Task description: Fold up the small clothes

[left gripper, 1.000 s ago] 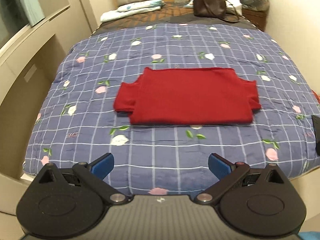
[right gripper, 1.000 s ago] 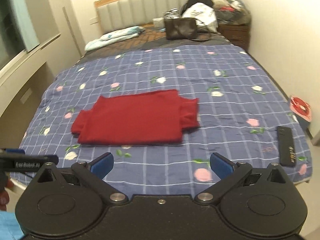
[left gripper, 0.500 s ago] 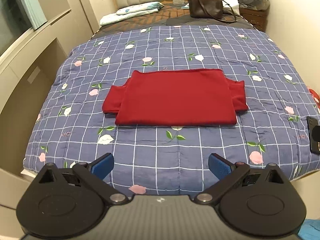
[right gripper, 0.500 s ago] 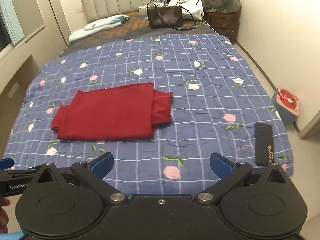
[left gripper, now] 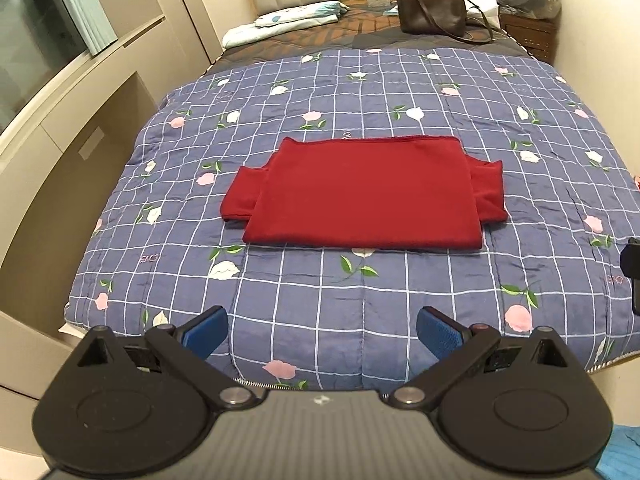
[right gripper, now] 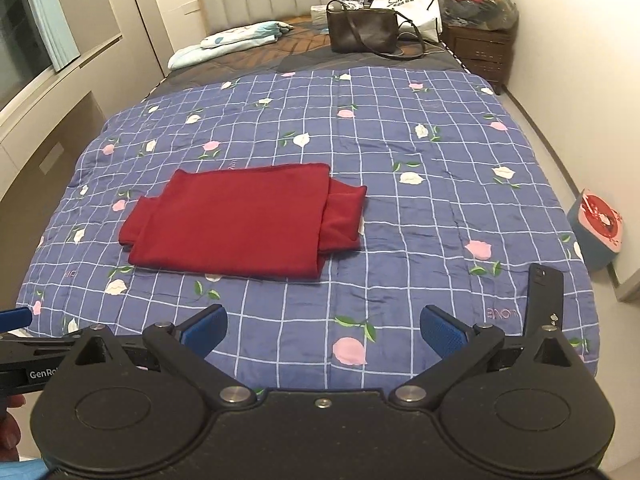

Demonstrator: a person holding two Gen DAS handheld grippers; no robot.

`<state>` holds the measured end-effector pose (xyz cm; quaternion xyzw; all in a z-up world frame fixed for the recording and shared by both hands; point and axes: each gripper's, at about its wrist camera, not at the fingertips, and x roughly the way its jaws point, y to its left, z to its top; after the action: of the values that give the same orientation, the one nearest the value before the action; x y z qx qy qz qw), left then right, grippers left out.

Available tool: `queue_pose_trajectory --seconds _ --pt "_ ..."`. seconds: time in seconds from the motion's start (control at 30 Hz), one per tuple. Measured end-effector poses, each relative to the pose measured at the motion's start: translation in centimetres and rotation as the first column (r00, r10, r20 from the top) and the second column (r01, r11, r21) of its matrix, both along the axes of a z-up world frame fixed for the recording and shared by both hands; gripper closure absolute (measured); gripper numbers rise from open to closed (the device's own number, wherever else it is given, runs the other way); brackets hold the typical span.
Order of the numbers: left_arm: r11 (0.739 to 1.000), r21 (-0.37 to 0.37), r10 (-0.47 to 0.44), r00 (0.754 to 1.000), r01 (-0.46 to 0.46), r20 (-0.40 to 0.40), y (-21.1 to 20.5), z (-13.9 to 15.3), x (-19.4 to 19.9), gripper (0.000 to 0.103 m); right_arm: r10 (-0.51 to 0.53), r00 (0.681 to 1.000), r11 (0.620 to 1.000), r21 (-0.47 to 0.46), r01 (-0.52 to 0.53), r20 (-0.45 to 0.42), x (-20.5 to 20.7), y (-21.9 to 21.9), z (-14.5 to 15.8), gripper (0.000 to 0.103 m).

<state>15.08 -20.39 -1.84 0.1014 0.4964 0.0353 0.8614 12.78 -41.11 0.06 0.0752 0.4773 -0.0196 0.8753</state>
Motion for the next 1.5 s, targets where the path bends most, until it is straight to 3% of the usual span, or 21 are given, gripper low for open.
queue_pose_trajectory --seconds 0.43,1.0,1.23,1.5 --pt "0.999 0.016 0.037 0.998 -0.036 -0.041 0.2 -0.8 0.7 0.001 0.114 0.993 0.992 -0.056 -0.116 -0.036 0.8 1.6 -0.6 0.001" --pt "0.998 0.045 0.048 0.995 -0.045 -0.086 1.5 -1.7 2.7 0.001 0.116 0.99 0.992 -0.036 -0.12 -0.081 3.7 2.3 -1.7 0.001" --pt "0.999 0.025 0.035 0.99 -0.031 -0.135 3.5 -3.4 5.7 0.001 0.092 0.988 0.995 -0.033 -0.097 -0.126 7.0 4.0 -3.1 0.001" --pt "1.0 -0.01 -0.014 0.983 0.012 -0.181 7.7 -5.2 13.0 0.001 0.032 0.981 0.998 -0.045 -0.041 -0.19 13.2 7.6 -5.2 0.001"
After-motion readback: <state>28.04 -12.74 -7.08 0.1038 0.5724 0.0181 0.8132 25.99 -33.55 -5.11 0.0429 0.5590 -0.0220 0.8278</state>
